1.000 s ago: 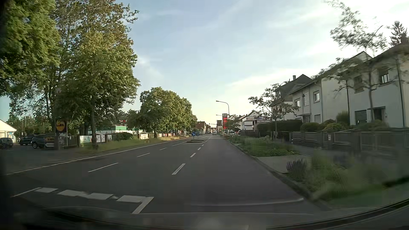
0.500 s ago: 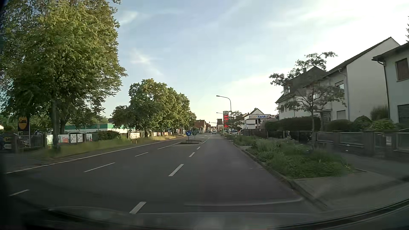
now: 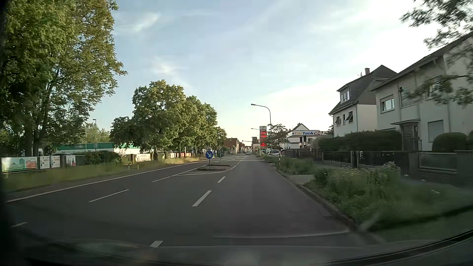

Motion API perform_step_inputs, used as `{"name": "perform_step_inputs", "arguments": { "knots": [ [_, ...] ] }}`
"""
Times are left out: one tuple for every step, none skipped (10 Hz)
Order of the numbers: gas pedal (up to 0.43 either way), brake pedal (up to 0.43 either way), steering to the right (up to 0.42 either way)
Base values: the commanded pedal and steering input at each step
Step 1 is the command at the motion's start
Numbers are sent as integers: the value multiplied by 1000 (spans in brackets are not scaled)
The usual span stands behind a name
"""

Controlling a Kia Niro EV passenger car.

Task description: Follow the waypoints while adhering to traffic rules and regulations

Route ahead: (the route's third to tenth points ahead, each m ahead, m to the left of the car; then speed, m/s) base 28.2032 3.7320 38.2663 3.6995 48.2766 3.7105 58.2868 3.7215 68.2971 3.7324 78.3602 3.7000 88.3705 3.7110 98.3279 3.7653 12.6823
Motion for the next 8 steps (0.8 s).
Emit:
{"name": "perform_step_inputs", "arguments": {
  "knots": [
    [0,30,-3],
    [0,30,-4],
    [0,30,-3],
    [0,30,0],
    [0,30,1],
    [0,30,1],
    [0,30,1],
    [0,30,1]
  ]
}}
